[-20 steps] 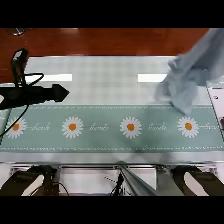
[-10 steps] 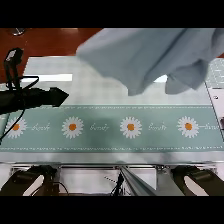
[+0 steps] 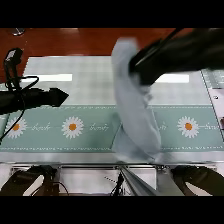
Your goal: Fold the shirts.
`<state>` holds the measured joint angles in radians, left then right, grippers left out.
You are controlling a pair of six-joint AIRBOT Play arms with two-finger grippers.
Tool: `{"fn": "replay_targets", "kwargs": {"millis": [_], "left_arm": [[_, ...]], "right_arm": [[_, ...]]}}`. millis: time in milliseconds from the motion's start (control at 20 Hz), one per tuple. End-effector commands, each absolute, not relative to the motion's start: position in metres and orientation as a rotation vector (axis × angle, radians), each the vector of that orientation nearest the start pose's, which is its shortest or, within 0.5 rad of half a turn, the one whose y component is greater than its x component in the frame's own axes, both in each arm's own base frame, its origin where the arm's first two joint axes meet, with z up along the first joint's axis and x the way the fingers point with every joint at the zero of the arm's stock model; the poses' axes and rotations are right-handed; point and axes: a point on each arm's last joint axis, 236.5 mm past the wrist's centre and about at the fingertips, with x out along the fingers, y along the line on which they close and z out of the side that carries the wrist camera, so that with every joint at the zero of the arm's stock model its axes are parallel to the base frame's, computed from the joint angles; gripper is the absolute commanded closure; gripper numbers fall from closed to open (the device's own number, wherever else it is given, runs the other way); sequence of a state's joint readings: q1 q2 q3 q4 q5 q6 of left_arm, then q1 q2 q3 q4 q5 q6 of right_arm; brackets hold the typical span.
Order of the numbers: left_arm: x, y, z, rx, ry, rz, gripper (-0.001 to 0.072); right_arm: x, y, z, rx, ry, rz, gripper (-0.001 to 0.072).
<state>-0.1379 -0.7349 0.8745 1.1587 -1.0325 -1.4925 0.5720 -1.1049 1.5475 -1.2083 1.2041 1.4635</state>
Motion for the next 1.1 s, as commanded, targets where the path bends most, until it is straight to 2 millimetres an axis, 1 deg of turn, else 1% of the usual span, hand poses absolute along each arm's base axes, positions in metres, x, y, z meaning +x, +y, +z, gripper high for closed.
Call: {"fn": "replay_targets", "kwargs": {"millis": [0, 50, 100, 150, 200, 250, 300, 350, 400, 450, 500, 550, 600, 650, 700, 750, 800, 850, 900, 950, 1000, 1050], "left_arm": [[0.302, -0.124, 0.116, -0.223, 0.890, -0.398, 0.0004], [0.301, -0.125, 0.116, -0.225, 0.891, -0.400, 0.0003], [0.300, -0.127, 0.115, -0.222, 0.894, -0.406, 0.0003], [0.298, -0.131, 0.113, -0.217, 0.902, -0.416, 0.0003], [0.294, -0.135, 0.108, -0.211, 0.916, -0.428, 0.0003], [0.290, -0.141, 0.102, -0.202, 0.933, -0.446, 0.0003], [0.284, -0.148, 0.094, -0.190, 0.960, -0.468, 0.0003], [0.277, -0.154, 0.088, -0.184, 0.994, -0.485, 0.0003], [0.273, -0.157, 0.081, -0.209, 1.039, -0.477, 0.0004], [0.273, -0.157, 0.075, -0.239, 1.072, -0.455, 0.0004], [0.275, -0.156, 0.070, -0.252, 1.091, -0.440, 0.0004], [0.278, -0.154, 0.063, -0.266, 1.115, -0.423, 0.0004], [0.280, -0.154, 0.054, -0.296, 1.151, -0.401, 0.0004], [0.280, -0.161, 0.045, -0.322, 1.190, -0.412, 0.0004], [0.280, -0.172, 0.037, -0.348, 1.226, -0.445, 0.0005], [0.282, -0.186, 0.028, -0.368, 1.251, -0.508, 0.0005], [0.291, -0.197, 0.020, -0.386, 1.249, -0.547, 0.0004], [0.308, -0.202, 0.010, -0.406, 1.236, -0.548, 0.0004], [0.325, -0.203, 0.001, -0.424, 1.226, -0.524, 0.0004], [0.341, -0.206, -0.006, -0.441, 1.221, -0.508, 0.0004], [0.352, -0.212, -0.011, -0.458, 1.228, -0.508, 0.0004], [0.360, -0.221, -0.015, -0.454, 1.239, -0.525, 0.0004]], "right_arm": [[0.288, 0.316, 0.109, -0.014, 1.025, 0.795, 0.0689], [0.285, 0.316, 0.079, 0.014, 1.091, 0.769, 0.0689], [0.279, 0.316, 0.059, 0.025, 1.145, 0.764, 0.0687], [0.273, 0.317, 0.044, 0.039, 1.194, 0.759, 0.0544], [0.273, 0.314, 0.035, 0.007, 1.212, 0.759, 0.0073], [0.281, 0.304, 0.034, -0.033, 1.200, 0.737, 0.0077], [0.295, 0.286, 0.042, -0.052, 1.185, 0.686, 0.0077], [0.313, 0.263, 0.055, -0.056, 1.159, 0.626, 0.0078], [0.336, 0.228, 0.077, -0.060, 1.107, 0.542, 0.0078], [0.358, 0.185, 0.099, -0.053, 1.051, 0.433, 0.0078], [0.373, 0.136, 0.119, -0.023, 1.000, 0.310, 0.0079], [0.378, 0.081, 0.134, 0.025, 0.971, 0.181, 0.0080], [0.372, 0.031, 0.138, 0.085, 0.974, 0.062, 0.0082], [0.359, -0.009, 0.134, 0.142, 0.992, -0.035, 0.0085], [0.343, -0.039, 0.123, 0.198, 1.014, -0.112, 0.0086], [0.324, -0.060, 0.104, 0.267, 1.042, -0.166, 0.0088], [0.307, -0.066, 0.080, 0.352, 1.077, -0.185, 0.0097], [0.292, -0.059, 0.056, 0.421, 1.114, -0.161, 0.0097], [0.277, -0.042, 0.030, 0.483, 1.158, -0.104, 0.0097], [0.264, -0.022, 0.009, 0.528, 1.200, -0.040, 0.0097], [0.250, -0.001, -0.011, 0.578, 1.244, 0.025, 0.0097], [0.238, 0.018, -0.026, 0.630, 1.283, 0.081, 0.0097]]}}
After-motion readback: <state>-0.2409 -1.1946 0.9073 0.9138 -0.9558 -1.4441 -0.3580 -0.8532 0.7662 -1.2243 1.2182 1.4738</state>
